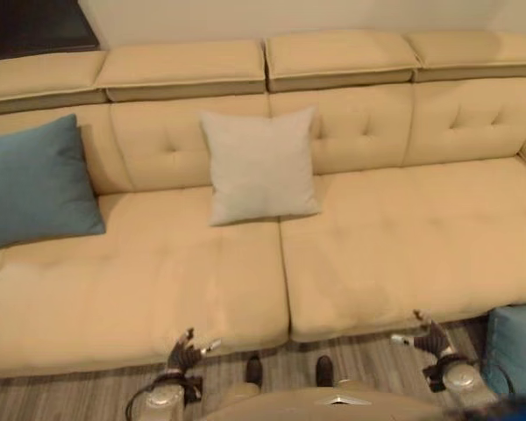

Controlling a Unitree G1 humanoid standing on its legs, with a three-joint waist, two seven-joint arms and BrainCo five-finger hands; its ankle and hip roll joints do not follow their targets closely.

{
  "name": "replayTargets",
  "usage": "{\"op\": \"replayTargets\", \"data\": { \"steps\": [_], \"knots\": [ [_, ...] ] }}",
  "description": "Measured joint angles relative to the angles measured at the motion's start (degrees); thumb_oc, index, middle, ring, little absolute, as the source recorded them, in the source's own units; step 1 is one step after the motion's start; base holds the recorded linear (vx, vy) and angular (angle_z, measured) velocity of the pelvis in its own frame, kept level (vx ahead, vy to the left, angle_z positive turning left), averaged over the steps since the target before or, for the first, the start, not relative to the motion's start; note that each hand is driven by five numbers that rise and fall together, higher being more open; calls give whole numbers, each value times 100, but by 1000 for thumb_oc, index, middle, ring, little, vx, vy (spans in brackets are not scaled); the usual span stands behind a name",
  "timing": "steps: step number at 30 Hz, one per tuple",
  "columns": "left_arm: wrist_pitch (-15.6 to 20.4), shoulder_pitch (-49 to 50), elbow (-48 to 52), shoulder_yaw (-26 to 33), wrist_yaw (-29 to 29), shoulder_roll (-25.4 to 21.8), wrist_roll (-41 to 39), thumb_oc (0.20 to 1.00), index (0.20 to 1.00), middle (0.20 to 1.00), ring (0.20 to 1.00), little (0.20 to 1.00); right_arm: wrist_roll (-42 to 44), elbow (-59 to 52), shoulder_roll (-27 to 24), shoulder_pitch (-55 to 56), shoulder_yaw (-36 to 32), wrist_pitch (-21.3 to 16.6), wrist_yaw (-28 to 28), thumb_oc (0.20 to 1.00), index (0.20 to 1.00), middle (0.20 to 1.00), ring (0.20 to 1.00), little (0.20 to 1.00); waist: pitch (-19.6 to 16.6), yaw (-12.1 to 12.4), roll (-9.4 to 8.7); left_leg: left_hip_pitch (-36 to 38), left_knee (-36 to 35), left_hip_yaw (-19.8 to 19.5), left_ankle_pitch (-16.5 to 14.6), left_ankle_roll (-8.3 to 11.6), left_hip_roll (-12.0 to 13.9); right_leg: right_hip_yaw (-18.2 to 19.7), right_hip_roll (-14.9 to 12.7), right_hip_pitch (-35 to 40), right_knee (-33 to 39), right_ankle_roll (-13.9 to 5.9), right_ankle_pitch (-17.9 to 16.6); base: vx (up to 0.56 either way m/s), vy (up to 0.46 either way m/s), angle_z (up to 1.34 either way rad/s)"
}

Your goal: Pick up all the scattered cushions and arrange them neatly on the sofa.

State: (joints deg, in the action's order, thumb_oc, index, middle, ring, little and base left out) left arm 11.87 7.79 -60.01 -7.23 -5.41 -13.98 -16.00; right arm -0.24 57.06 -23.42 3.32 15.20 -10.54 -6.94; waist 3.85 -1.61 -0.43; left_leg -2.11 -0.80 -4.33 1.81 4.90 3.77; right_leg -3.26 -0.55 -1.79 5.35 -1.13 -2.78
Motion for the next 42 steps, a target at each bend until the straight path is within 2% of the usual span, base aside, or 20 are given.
{"op": "replayTargets", "data": {
  "steps": [1,2,3,5,10,11,12,14,16,17,18,20,23,25,27,29,32,36,40,42],
  "knots": [
    [-2,-26,-15,1,-5,9,4,1000,1000,1000,1000,1000,-18,43,4,-44,14,18,-9,1000,1000,1000,1000,1000,27,-16,-40,-12,114,-228,-15,-4,-105,138,-41,4,-6,13,-9,-50,128,-80],
    [-3,-90,-184,2,-8,59,99,1000,1000,1000,1000,1000,-130,446,51,-203,19,40,-9,1000,1000,1000,1000,1000,23,98,-146,146,266,-955,-84,-34,-346,580,-175,-47,-62,28,-64,-70,158,-106],
    [-23,-67,-223,4,-7,126,102,1000,1000,1000,1000,1000,-131,583,24,-298,-18,57,-13,1000,1000,1000,1000,1000,-6,163,-116,207,282,-1051,-181,-91,-378,686,-200,-87,-88,2,-79,-67,181,-124],
    [-26,-135,-260,4,-5,220,104,1000,1000,1000,1000,1000,-132,806,-43,-342,-75,127,-50,1000,1000,1000,1000,1000,-25,92,92,192,256,-1015,-464,-184,-371,669,-254,-179,-73,-136,-259,-72,221,-55],
    [-45,-442,-491,4,-12,166,185,1000,1000,1000,1000,1000,-230,1552,307,-342,-215,332,-45,1000,1000,1000,1000,1000,31,95,-123,354,21,-310,-355,-620,-799,1181,-596,-489,-169,-516,-306,-115,206,-78],
    [-50,-523,-535,10,-20,78,194,1000,1000,1000,1000,1000,-242,1714,458,-419,-325,349,-78,1000,1000,1000,1000,1000,119,132,-316,308,216,-171,-398,-778,-1047,1314,-732,-807,-367,-628,-777,-115,127,-131],
    [-70,-537,-663,19,-12,68,199,1000,1000,1000,1000,1000,-243,1706,529,-531,-337,390,-75,1000,1000,1000,1000,1000,159,147,-325,290,167,46,-385,-819,-1000,1313,-747,-806,-303,-753,-781,-158,95,-119],
    [-123,-669,-687,40,-8,23,194,1000,1000,1000,1000,1000,-251,1711,610,-470,-324,435,-76,1000,1000,1000,1000,1000,212,74,-424,236,288,260,-383,-918,-1092,1102,-827,-846,-252,-831,-419,-178,88,-68],
    [-123,-804,-681,53,-28,-25,173,1000,1000,1000,1000,1000,-294,1707,705,-590,-293,484,-105,1000,1000,1000,1000,1000,302,250,-193,-63,434,742,-383,-993,-788,-47,-849,-1404,-1045,-881,28,-138,90,-104],
    [-151,-820,-693,56,-86,8,182,1000,1000,1000,1000,1000,-336,1691,695,-618,-324,469,-97,1000,1000,1000,1000,1000,348,261,-13,11,319,843,-328,-1073,-501,-763,-782,-1439,-2247,-629,352,-126,41,-88],
    [-157,-783,-706,58,-90,-16,192,1000,1000,1000,1000,1000,-336,1701,697,-580,-341,470,-97,1000,1000,1000,1000,1000,336,256,-22,82,222,878,-261,-1087,-458,-556,-683,-1341,-2705,-626,574,-88,10,-56],
    [-180,-631,-766,67,-98,-62,205,1000,1000,1000,1000,1000,-336,1748,702,-553,-342,481,-100,1000,1000,1000,1000,1000,242,359,5,206,-28,1169,-112,-1015,-363,-726,-635,-1095,-3340,-518,985,-88,-30,-56],
    [-276,-544,-884,60,-96,-101,208,1000,1000,1000,1000,1000,-335,1708,700,-572,-355,489,-116,1000,1000,1000,1000,1000,120,478,-207,106,-52,1456,-38,-890,-273,-1378,-796,-286,-2542,-554,1497,-75,-95,-70],
    [-323,-419,-929,62,-100,-72,216,1000,1000,1000,1000,1000,-335,1644,722,-689,-357,500,-128,1000,1000,1000,1000,1000,43,675,-253,109,-124,1601,-48,-665,-161,-1647,-705,45,-1425,-306,1123,18,-149,-93],
    [-349,-420,-937,41,-86,-24,335,1000,1000,1000,1000,1000,-332,1628,696,-607,-361,512,-136,1000,1000,1000,1000,1000,33,532,-137,109,-72,1320,48,-431,-46,-1417,-360,303,-968,-253,1022,22,-146,-15],
    [-382,-464,-938,65,-78,56,336,1000,1000,1000,1000,1000,-309,1621,679,-302,-402,521,-155,1000,1000,1000,1000,1000,-1,430,-96,13,227,955,142,-107,170,-1212,-114,317,-851,-4,1006,-25,-163,-29],
    [-398,-492,-935,3,-74,183,301,1000,1000,1000,1000,1000,-208,1654,674,-471,-392,518,-203,1000,1000,1000,1000,1000,100,565,-324,-409,1080,-349,46,171,-85,-626,-203,305,-615,285,687,-22,-23,-93],
    [-399,-707,-933,-110,-94,254,280,1000,1000,1000,1000,1000,-101,1716,510,-558,-337,540,-237,1000,1000,1000,1000,1000,88,489,-203,-462,805,-1398,-22,207,-558,-274,-125,290,-440,293,477,-13,43,-61],
    [-408,-937,-951,-183,-99,285,133,1000,1000,1000,1000,1000,-46,1741,528,-697,-364,553,-250,1000,1000,1000,1000,1000,50,327,-68,16,-68,-1005,-128,-286,-468,151,52,156,-467,131,439,-15,119,-61],
    [-411,-1090,-951,-210,-96,231,153,1000,1000,1000,1000,1000,-46,1814,618,-814,-363,546,-270,1000,1000,1000,1000,1000,120,315,-189,161,-268,-560,-26,-444,-499,442,-54,-42,-657,5,419,-59,104,-100]
  ]
}}
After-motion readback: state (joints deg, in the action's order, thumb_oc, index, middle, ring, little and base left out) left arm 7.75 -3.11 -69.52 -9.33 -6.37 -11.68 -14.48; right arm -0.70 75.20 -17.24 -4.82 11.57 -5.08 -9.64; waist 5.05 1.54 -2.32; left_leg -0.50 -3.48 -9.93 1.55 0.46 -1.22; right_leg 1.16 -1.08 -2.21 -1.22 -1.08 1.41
